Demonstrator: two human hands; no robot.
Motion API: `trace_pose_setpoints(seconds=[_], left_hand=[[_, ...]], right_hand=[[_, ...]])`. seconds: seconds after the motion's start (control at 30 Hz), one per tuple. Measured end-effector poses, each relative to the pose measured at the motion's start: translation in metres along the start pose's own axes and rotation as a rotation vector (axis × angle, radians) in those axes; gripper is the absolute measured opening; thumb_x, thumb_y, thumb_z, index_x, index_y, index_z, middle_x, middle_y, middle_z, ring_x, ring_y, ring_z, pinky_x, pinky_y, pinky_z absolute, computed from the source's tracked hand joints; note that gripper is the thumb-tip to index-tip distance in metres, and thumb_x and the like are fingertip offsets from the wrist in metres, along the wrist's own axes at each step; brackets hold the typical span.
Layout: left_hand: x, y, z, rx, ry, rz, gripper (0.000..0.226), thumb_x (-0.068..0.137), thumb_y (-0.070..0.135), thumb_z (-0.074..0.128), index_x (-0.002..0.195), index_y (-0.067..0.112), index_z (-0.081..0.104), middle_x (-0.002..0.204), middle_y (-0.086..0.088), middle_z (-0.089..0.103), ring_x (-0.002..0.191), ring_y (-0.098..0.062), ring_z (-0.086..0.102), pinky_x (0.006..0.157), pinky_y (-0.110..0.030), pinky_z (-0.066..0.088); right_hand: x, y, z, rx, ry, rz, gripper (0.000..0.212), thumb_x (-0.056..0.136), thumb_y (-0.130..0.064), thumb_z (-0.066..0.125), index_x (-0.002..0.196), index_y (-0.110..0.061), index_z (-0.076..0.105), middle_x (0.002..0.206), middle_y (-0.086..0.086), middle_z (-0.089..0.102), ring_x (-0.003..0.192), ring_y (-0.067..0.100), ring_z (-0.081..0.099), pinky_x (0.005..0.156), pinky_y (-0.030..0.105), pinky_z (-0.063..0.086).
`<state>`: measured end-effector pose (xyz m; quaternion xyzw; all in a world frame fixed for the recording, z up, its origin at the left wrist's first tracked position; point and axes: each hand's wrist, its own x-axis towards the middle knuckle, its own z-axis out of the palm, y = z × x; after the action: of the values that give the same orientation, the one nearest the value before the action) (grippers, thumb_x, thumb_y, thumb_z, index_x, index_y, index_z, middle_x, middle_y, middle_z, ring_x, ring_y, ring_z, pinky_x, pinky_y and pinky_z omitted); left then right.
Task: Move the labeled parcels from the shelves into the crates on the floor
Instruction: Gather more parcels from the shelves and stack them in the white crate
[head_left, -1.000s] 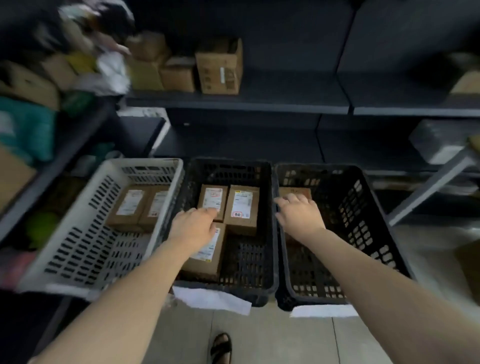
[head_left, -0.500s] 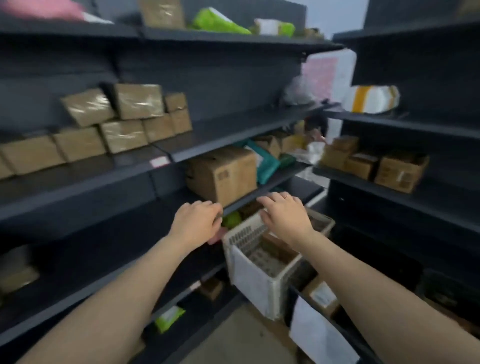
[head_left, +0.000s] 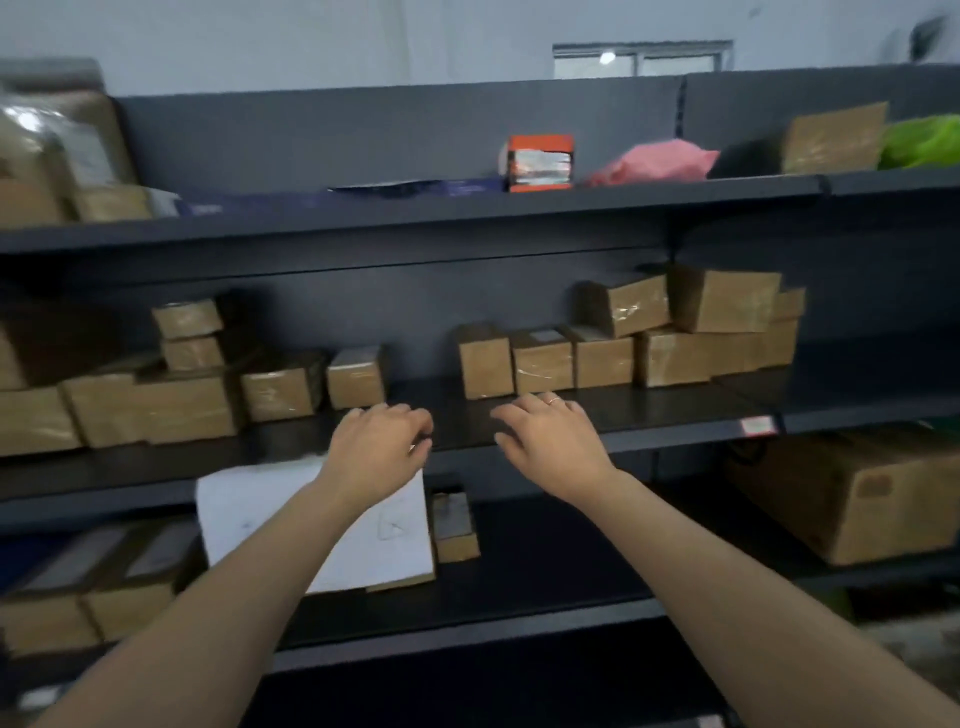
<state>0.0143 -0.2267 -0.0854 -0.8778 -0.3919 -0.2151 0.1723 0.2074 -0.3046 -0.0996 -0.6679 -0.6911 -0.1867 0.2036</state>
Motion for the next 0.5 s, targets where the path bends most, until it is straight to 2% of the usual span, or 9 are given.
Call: trace_pose_setpoints(seconds=[0.23, 0.33, 0.5], left_hand=[[0.009, -0.118, 0.018, 0.005, -0.014, -0.195, 0.030, 0.092, 0.033, 0.049, 0.121, 0.030, 0.055, 0.121, 0.004, 0.059, 0.111, -0.017, 0.052, 0.091, -0.034, 0.041], [0.020, -0.165, 0.030, -0.006, -0.049, -0.293, 0.036, 0.091, 0.033, 0.052, 0.127, 0.031, 0.050, 0.133, 0.004, 0.050, 0.122, -0.019, 0.044, 0.097, -0.037, 0.040], [0.025, -0.237, 0.036, -0.090, -0.055, -0.484, 0.045, 0.089, 0.032, 0.056, 0.132, 0.032, 0.045, 0.143, 0.001, 0.039, 0.128, -0.024, 0.039, 0.103, -0.043, 0.037]], right_hand=[[0.119, -0.057, 0.058, 0.129, -0.076, -0.138, 0.042, 0.099, -0.036, 0.043, 0.140, -0.026, 0.045, 0.136, 0.001, 0.051, 0.126, 0.024, 0.044, 0.100, 0.039, 0.040], [0.170, -0.073, 0.079, 0.178, -0.091, -0.193, 0.044, 0.099, -0.035, 0.045, 0.141, -0.025, 0.044, 0.137, 0.002, 0.050, 0.125, 0.025, 0.046, 0.100, 0.039, 0.041], [0.259, -0.116, 0.110, 0.331, -0.165, -0.285, 0.048, 0.098, -0.035, 0.048, 0.144, -0.028, 0.038, 0.142, 0.002, 0.045, 0.125, 0.023, 0.048, 0.097, 0.037, 0.045]])
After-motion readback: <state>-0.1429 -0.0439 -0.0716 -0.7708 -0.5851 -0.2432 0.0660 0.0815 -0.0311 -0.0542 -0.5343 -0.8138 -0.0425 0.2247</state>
